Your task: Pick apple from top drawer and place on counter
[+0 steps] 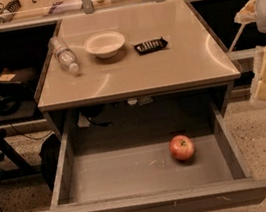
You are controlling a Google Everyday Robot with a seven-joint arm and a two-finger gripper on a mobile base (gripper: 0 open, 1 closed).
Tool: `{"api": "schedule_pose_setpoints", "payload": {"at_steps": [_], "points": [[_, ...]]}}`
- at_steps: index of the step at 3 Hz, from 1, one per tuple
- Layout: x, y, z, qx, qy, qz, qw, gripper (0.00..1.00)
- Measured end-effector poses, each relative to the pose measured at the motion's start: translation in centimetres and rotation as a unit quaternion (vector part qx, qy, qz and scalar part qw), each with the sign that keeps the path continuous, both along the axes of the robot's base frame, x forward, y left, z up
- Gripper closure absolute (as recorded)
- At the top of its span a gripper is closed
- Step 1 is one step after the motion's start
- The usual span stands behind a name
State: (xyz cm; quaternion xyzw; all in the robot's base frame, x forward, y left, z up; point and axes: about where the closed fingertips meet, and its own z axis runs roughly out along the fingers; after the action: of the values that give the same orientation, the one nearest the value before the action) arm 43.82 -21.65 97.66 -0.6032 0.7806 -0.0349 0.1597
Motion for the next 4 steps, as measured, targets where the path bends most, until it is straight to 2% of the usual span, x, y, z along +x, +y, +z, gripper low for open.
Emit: {"api": "schedule_pose_setpoints", "payload": {"at_steps": [1, 2, 3, 4], "points": [[0.0, 0.0, 0.0, 0.000, 0.000, 0.000, 1.0000, 0.00], [1.1, 1.1, -2.0, 0.015, 0.011, 0.023, 0.9995, 0.00], [2.3, 4.6, -7.1, 0.035, 0.024, 0.089, 0.9951, 0.00], [2.7, 7.6, -14.3, 0.062, 0.036, 0.134, 0.9884, 0.00]]}}
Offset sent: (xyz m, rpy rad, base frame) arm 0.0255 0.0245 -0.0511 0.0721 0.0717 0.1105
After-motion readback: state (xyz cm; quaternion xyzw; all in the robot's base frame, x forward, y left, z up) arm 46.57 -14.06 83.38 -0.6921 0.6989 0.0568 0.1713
